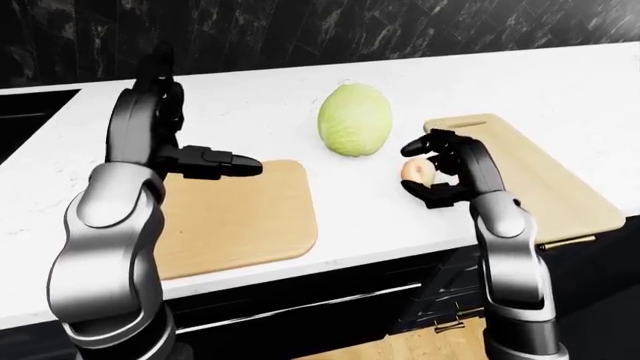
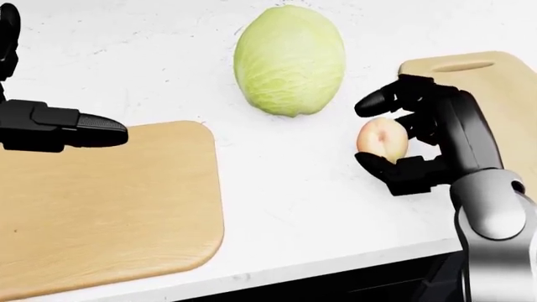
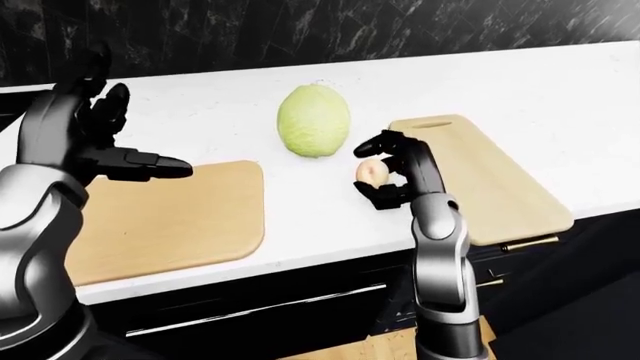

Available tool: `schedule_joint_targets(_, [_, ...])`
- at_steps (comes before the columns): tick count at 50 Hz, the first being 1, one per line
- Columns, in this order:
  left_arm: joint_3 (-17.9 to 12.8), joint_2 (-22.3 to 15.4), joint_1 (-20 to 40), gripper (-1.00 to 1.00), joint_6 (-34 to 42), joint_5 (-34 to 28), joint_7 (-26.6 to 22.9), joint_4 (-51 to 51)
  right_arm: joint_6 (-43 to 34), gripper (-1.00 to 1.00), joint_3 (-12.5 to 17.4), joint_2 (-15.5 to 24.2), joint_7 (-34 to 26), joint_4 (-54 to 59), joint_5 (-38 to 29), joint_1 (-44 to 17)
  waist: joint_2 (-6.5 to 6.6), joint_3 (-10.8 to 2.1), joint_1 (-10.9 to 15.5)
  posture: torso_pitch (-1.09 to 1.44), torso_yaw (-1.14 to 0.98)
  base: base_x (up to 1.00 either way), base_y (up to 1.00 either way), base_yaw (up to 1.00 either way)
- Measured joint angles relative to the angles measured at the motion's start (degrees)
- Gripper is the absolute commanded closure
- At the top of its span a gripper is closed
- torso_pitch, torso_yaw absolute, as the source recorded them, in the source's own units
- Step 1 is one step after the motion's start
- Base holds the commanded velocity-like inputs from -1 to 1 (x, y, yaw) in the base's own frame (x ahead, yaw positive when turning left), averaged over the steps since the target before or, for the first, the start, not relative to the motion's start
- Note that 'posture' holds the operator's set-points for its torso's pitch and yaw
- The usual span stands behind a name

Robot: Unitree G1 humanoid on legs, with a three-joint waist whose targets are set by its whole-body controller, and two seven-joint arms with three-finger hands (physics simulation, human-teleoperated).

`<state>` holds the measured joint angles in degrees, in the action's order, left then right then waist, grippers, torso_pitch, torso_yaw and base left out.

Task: Place the apricot and the cabbage on separate cutting boards.

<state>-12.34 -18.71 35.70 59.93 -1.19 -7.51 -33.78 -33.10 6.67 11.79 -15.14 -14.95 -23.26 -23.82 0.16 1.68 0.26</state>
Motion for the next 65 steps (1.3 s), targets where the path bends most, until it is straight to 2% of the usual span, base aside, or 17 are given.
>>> schedule_joint_targets(12, [-0.09, 0.11, -0.79, -1.00, -0.29, 0.25, 0.34, -0.05, -1.65, 0.47, 0.03, 0.36, -1.76, -3.09, -1.15, -1.17, 0.07, 0.08, -0.03, 0.00, 0.00, 0.00, 0.00, 0.00])
schedule_joint_targets(17, [-0.16, 0.19, -1.35, -1.00, -0.73, 0.27, 0.53, 0.08, -2.50, 0.69, 0.00, 0.64, -2.88, -4.44, -1.39, -1.77, 0.07, 0.05, -0.04, 0.00, 0.00, 0.00, 0.00, 0.00])
schedule_joint_targets(32, [-0.51, -0.74, -0.16, -1.00, 0.55, 0.39, 0.38, -0.36, -2.59, 0.71, 4.00, 7.03, -2.64, 3.34, 1.31, -9.86, -0.02, 0.20, -0.06, 0.00, 0.00, 0.00, 0.00, 0.00])
schedule_joint_targets(52, [-0.69, -0.75, -1.13, -1.00, 0.82, 0.10, 0.22, -1.03, 0.64, 0.75, 9.29, 14.29, 0.65, 10.46, 5.10, -8.59, -0.38, 0.47, 0.06, 0.00, 0.00, 0.00, 0.00, 0.00])
schedule_joint_targets(65, [-0.82, -1.10, -0.65, -1.00, 1.63, 0.05, 0.13, -1.45, 7.41, 0.75, 9.48, 17.11, 4.43, 23.34, 6.02, -9.66, -0.58, 0.55, 0.04, 0.00, 0.00, 0.00, 0.00, 0.00])
